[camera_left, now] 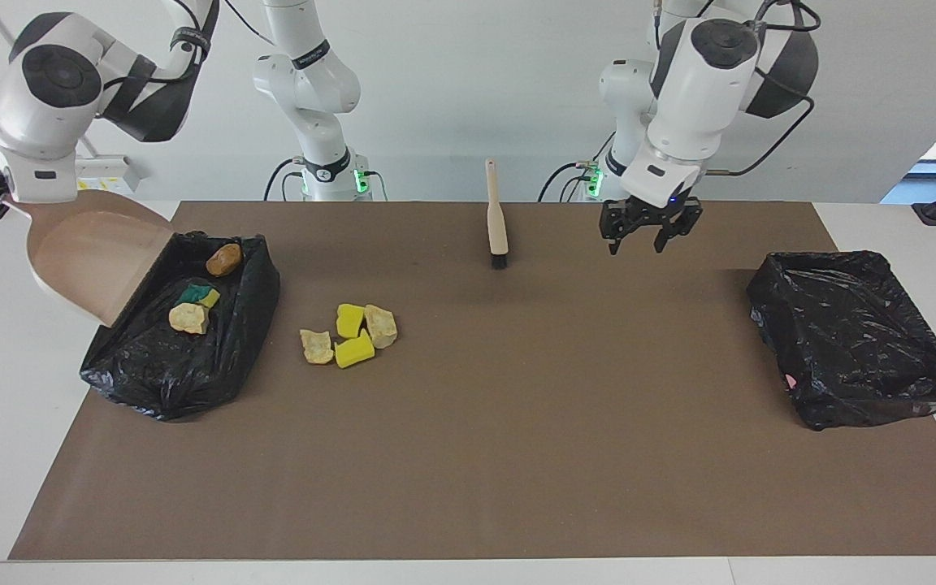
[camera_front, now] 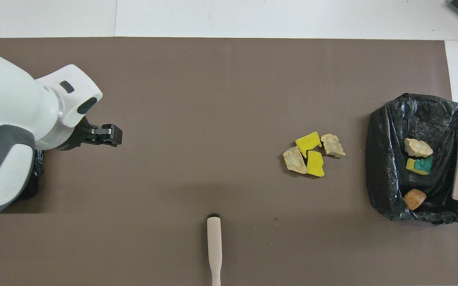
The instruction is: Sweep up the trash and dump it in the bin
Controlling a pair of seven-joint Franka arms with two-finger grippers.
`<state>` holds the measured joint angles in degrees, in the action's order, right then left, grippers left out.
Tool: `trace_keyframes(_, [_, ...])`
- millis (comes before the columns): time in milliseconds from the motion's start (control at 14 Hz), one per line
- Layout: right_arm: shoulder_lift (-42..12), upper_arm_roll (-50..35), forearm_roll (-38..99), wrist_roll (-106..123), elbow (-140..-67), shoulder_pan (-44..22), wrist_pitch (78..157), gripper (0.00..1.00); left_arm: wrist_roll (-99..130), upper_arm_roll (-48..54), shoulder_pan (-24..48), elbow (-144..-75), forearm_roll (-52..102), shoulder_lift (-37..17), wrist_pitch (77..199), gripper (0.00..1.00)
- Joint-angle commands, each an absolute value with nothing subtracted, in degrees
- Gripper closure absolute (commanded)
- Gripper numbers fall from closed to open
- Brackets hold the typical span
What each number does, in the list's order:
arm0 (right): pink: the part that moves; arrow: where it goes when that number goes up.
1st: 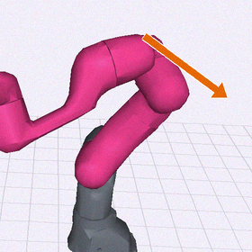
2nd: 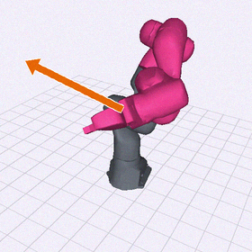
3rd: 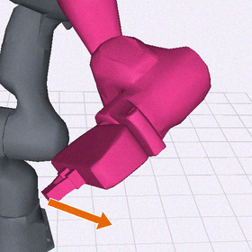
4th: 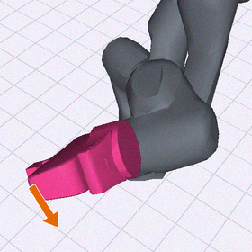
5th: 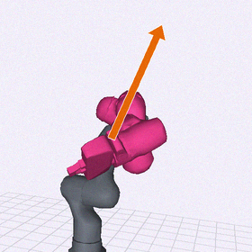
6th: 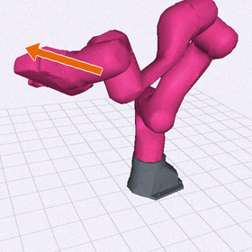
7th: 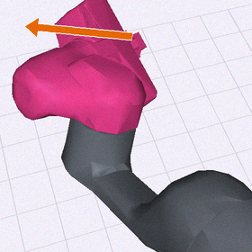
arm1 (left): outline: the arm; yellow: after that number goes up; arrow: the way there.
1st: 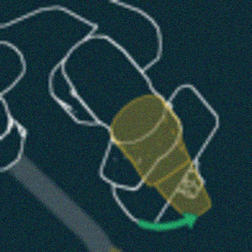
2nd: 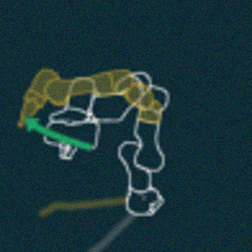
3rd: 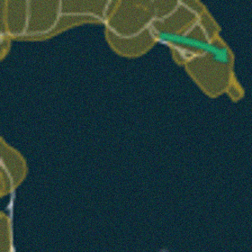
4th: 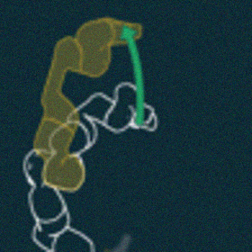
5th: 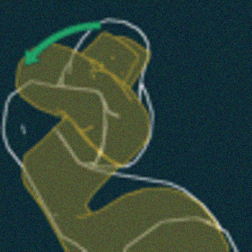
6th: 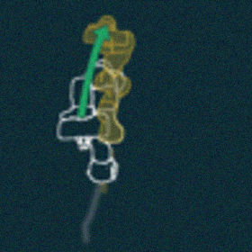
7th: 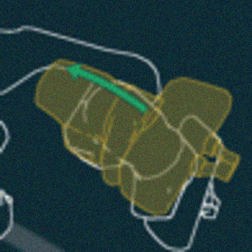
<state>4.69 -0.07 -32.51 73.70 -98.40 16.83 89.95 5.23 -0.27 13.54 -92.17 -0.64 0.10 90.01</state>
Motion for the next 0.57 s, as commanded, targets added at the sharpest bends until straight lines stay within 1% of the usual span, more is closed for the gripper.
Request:
trace_keyframes(0, [4.31,-1.4,-22.8,57.64,-97.64,15.83,85.44,1.0,-0.43,0.52,9.77,-90.26,-1.32,2.27,86.05,0.0])
trace_keyframes(71, [5.0,-1.93,-20.68,49.39,-98.34,14.34,84.82,1.0,-0.53,0.61,8.71,-90.7,-1.32,3.76,86.04,0.0])
trace_keyframes(357, [5.36,-3.51,-13.9,19.75,-98.97,3.02,80.61,1.0,-0.09,0.53,8.26,-90.53,-1.14,4.31,85.25,0.0])
trace_keyframes(500, [5.01,-3.87,-5.93,10.59,-98.79,0.45,80.77,1.0,-0.09,0.53,8.09,-90.79,-1.14,4.66,85.25,0.0])
